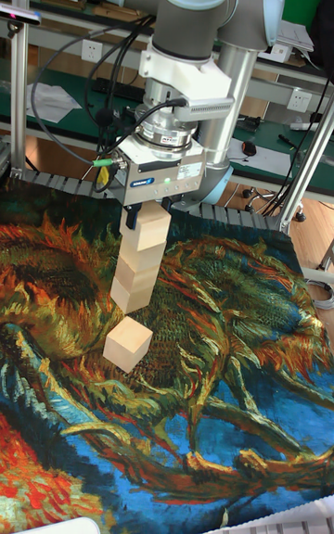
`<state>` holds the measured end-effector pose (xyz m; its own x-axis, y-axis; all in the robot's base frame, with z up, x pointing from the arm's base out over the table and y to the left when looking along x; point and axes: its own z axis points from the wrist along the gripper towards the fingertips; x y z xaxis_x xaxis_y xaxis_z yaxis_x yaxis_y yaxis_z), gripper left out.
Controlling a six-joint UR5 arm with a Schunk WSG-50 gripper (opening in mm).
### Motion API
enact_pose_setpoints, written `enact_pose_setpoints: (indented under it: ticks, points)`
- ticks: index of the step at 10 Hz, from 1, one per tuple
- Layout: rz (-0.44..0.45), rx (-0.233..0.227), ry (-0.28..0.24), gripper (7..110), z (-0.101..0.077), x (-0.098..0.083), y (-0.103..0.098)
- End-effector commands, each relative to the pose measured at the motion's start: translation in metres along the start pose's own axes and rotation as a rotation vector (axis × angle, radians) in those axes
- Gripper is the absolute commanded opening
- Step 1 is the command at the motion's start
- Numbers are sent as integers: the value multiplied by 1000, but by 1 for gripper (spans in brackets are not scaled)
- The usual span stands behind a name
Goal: Stack the blocks in a vertical line of five
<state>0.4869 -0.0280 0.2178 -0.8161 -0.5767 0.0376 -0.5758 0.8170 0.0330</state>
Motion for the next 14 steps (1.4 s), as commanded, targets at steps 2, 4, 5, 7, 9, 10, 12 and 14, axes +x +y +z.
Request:
enact_pose_setpoints:
  ticks: [2, 4, 5, 7, 9, 10, 12, 14]
  points:
    - [18, -12, -27, 7, -1, -6, 3]
    - [29, 8, -32, 7, -1, -8, -2]
    - [27, 12, -35, 7, -1, -8, -3]
    - [43, 26, -34, 7, -1, -8, -7]
    - [59, 34, -35, 7, -1, -8, -9]
    - [51, 36, -35, 7, -2, -8, -9]
    - [30, 52, -24, 7, -2, -6, -13]
    - [37, 21, -34, 7, -5, 3, -2]
